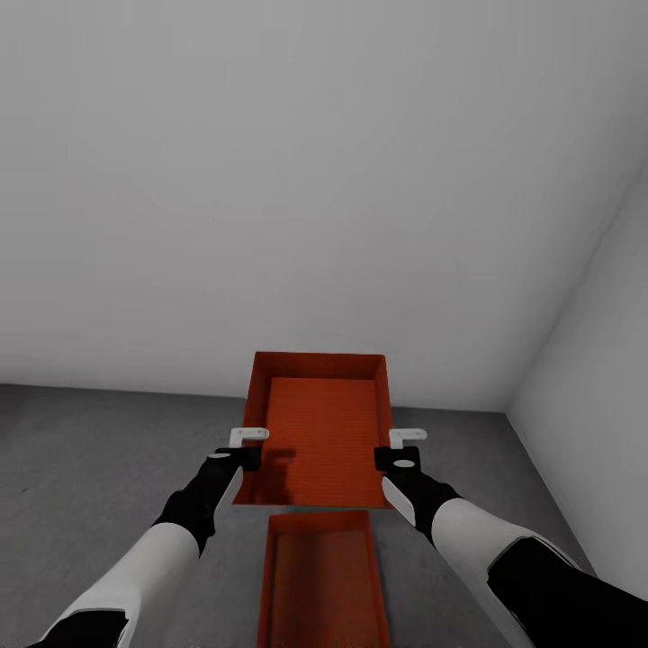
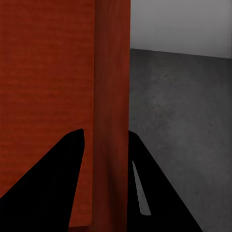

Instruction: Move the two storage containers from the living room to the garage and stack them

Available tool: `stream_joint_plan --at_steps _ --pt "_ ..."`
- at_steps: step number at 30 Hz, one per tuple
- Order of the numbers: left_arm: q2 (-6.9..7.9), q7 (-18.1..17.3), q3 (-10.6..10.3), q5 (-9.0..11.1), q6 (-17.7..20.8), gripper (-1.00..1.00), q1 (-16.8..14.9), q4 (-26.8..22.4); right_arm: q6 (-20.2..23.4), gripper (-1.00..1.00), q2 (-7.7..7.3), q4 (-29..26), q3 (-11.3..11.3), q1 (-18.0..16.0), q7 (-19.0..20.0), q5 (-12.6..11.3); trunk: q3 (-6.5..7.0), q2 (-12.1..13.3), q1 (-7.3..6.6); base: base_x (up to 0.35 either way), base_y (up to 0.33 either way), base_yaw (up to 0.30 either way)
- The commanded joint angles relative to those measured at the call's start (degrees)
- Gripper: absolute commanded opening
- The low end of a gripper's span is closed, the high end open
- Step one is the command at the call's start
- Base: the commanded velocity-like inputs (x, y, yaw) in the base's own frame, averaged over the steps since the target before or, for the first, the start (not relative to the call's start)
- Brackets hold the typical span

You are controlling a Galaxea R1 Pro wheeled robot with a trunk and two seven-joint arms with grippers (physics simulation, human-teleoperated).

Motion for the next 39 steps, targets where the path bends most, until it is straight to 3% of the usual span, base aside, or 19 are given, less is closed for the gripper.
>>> stream_joint_plan --at_steps 1,19,39 --pt "-2.28 -0.14 0.88 -0.25 0.34 -1.0 -0.01 0.0 -1.02 -1.0 0.28 -0.45 -0.91 -0.05 -0.03 0.88 -0.09 -0.05 0.01 0.0 0.0 0.0" --pt "-2.28 -0.14 0.88 -0.25 0.34 -1.0 -0.01 0.0 -0.96 -1.0 0.28 -0.45 -0.91 -0.05 -0.03 0.88 -0.21 -0.05 0.01 0.0 0.0 0.0" --pt "-2.28 -0.14 0.88 -0.25 0.34 -1.0 -0.01 0.0 -0.98 -1.0 0.28 -0.45 -0.91 -0.05 -0.04 0.88 -1.96 -0.05 0.01 0.0 0.0 0.0"
